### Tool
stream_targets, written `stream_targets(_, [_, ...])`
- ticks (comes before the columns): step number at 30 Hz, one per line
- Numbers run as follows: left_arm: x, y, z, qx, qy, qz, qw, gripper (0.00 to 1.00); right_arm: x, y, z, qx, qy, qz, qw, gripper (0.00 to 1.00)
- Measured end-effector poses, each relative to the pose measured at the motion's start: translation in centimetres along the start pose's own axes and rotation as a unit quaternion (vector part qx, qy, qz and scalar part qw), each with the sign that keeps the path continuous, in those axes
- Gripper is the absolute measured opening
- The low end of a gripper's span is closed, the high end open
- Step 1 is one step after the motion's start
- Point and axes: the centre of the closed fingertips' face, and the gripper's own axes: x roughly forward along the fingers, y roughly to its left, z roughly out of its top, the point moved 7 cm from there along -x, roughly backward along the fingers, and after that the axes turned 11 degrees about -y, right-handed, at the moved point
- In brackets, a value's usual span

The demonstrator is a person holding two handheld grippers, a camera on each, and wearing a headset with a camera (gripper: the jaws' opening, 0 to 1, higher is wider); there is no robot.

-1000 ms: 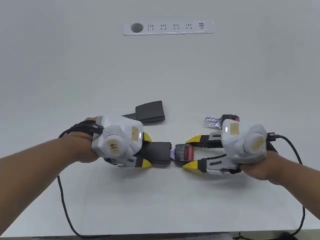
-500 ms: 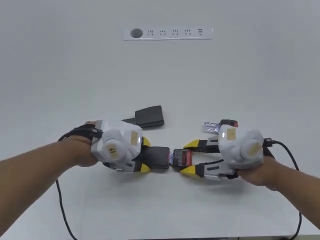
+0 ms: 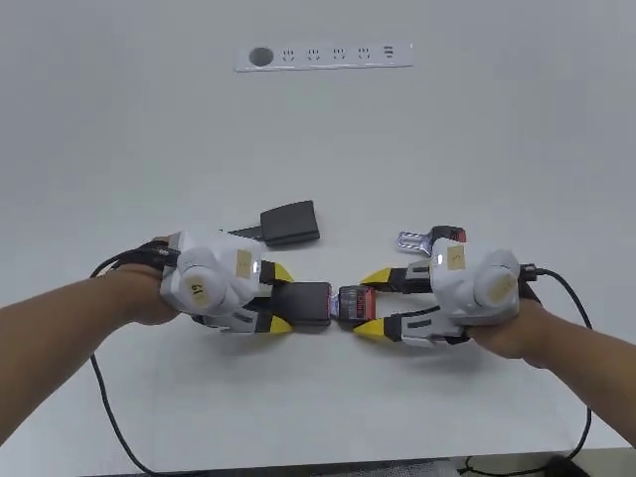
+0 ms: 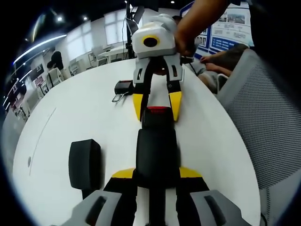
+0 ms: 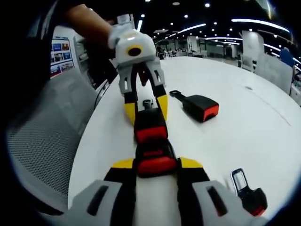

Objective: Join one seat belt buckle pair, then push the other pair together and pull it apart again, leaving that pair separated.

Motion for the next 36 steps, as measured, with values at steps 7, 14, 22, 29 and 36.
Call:
stream_targets(7, [-0.06,0.07,-0.21,-0.001,-0.014,-0.005,0.9999,0.32,-0.04,0.00,-0.06,-0.004,-0.006,-0.001,1.0000,0.32])
stream_targets(14, [-0.14,0.16,-0.60,-0.010,-0.034,-0.004,0.9994,0.32,-0.10,0.00,-0.13,-0.004,-0.014,-0.003,0.9999,0.31])
stream_targets(22, [-0.04,0.08,-0.55,-0.009,-0.042,-0.007,0.9990,0.32,-0.12,-0.04,-0.26,-0.003,-0.018,-0.004,0.9998,0.31])
stream_targets(29, [-0.09,0.11,-0.46,-0.009,-0.044,-0.009,0.9990,0.32,-0.15,-0.06,-0.25,-0.001,-0.022,-0.004,0.9997,0.31])
stream_targets(36, [-0.16,0.17,-0.63,-0.011,-0.047,-0.008,0.9988,0.32,-0.15,0.01,-0.39,-0.003,-0.031,-0.007,0.9995,0.31])
